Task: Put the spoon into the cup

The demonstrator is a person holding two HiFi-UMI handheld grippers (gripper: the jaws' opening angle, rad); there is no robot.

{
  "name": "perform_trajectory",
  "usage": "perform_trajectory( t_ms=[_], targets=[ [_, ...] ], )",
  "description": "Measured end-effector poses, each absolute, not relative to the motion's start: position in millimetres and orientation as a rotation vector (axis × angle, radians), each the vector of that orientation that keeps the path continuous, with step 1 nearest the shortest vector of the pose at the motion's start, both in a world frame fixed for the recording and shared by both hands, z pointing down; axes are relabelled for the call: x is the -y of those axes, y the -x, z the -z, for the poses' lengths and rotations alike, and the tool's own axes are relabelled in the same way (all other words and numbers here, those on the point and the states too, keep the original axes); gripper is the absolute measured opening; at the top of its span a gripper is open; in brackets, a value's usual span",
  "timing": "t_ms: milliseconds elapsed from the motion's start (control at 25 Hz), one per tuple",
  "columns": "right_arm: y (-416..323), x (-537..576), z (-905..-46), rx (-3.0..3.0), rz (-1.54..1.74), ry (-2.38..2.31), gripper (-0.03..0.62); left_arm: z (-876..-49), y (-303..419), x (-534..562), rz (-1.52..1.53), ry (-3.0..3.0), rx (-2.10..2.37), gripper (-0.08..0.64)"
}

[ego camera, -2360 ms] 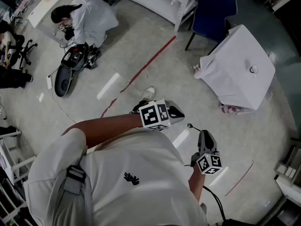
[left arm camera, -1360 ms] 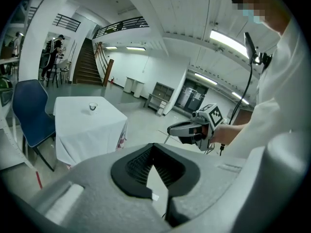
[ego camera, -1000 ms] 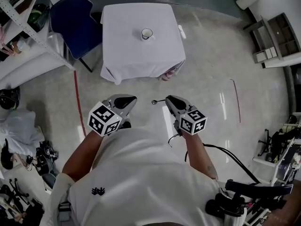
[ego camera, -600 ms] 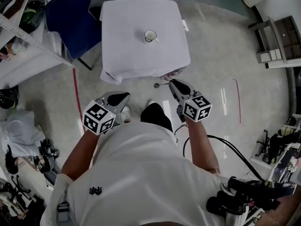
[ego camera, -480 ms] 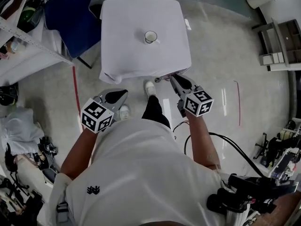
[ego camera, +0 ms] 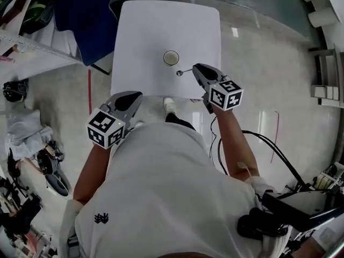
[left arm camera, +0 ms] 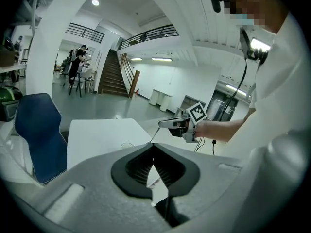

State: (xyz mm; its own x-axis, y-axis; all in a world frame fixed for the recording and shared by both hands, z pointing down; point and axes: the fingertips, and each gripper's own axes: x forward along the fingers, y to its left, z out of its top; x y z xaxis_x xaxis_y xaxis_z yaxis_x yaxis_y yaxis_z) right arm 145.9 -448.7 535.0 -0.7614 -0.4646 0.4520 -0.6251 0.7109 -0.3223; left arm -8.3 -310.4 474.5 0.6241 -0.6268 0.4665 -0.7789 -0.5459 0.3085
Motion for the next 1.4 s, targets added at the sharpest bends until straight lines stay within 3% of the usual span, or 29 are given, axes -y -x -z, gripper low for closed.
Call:
perform_trajectory(
  t_ms=[320, 680, 1240, 1280, 1400],
  targets=[
    [-109, 526, -600, 2.553, -0.704, -0.608, 0.051, -476, 9, 356, -0.405, -2.202, 1.299, 0.008],
    [-75, 541, -681, 2.482, -0.751, -0.422, 0.051, -485, 23, 350, -0.435, -2.034, 1.47, 0.008],
    [-57, 543, -712, 2.483, -0.7, -0.32, 0.055, -483, 39, 356, -0.445, -1.976, 1.517, 0.008],
    [-57, 542, -713, 2.483, -0.695, -0.314, 0.06, -483, 39, 354, -0.446, -1.982, 1.518, 0.008],
    [-58, 536, -717, 2.471, -0.671, -0.306, 0.157, -480, 41, 347, -0.444, -1.995, 1.521, 0.008]
  ],
)
